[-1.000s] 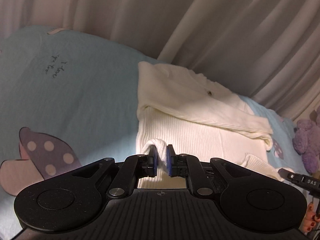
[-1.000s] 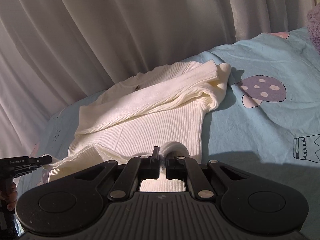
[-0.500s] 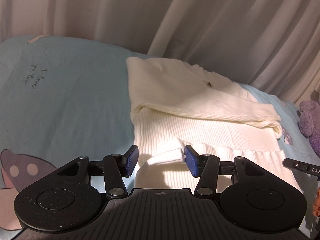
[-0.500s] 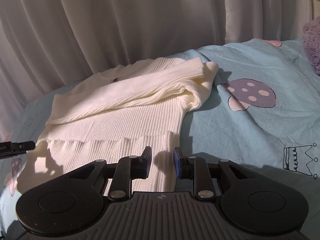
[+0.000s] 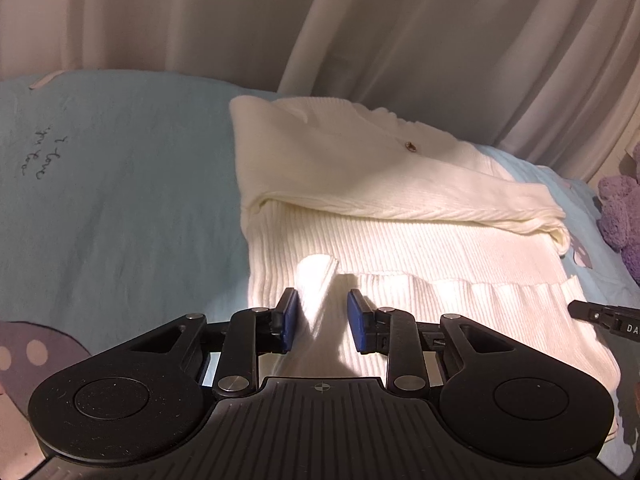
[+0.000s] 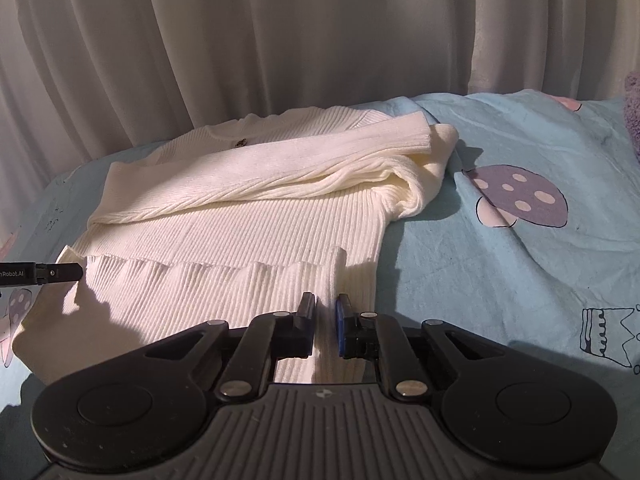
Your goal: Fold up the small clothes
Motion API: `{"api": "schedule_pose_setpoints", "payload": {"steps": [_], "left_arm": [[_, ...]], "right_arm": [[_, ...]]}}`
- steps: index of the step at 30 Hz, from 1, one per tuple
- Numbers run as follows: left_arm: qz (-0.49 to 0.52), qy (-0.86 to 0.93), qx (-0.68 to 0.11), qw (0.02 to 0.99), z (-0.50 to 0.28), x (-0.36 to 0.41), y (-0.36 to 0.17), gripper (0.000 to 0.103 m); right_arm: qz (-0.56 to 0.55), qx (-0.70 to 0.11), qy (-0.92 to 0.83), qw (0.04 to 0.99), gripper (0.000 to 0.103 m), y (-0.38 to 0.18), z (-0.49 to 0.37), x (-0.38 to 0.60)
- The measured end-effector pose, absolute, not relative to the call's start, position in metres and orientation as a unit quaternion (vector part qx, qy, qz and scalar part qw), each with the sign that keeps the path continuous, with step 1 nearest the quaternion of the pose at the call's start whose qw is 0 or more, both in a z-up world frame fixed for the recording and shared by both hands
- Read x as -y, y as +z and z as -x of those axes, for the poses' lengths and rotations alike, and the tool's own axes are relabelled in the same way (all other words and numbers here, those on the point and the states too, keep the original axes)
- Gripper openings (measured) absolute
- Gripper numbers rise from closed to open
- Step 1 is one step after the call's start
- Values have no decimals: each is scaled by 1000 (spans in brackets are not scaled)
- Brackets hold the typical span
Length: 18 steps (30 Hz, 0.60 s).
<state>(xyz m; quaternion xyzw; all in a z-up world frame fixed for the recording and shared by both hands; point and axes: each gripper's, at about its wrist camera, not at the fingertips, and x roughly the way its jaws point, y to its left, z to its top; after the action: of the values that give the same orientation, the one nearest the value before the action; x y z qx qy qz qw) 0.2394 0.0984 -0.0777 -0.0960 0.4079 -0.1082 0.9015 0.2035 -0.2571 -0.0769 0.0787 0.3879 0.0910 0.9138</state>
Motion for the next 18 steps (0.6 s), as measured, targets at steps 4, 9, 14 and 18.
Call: {"api": "schedule_pose_setpoints", "payload": {"steps": [4, 9, 14, 18], "left_arm": [[79, -103, -400, 907, -238, -95, -72, 9], [98, -108, -346, 927, -237, -102, -33, 8], [99, -83, -303, 944, -268, -103, -5, 8], [112, -60, -303, 945, -313, -98, -8, 8]], "right_arm": [[-56, -371, 91, 922, 6, -71, -200, 252], [-43, -304, 81, 948, 5, -32, -201, 254], [-22, -270, 61, 961, 5, -9, -235, 254], [-29, -266, 42, 963, 5, -10, -279, 253]]}}
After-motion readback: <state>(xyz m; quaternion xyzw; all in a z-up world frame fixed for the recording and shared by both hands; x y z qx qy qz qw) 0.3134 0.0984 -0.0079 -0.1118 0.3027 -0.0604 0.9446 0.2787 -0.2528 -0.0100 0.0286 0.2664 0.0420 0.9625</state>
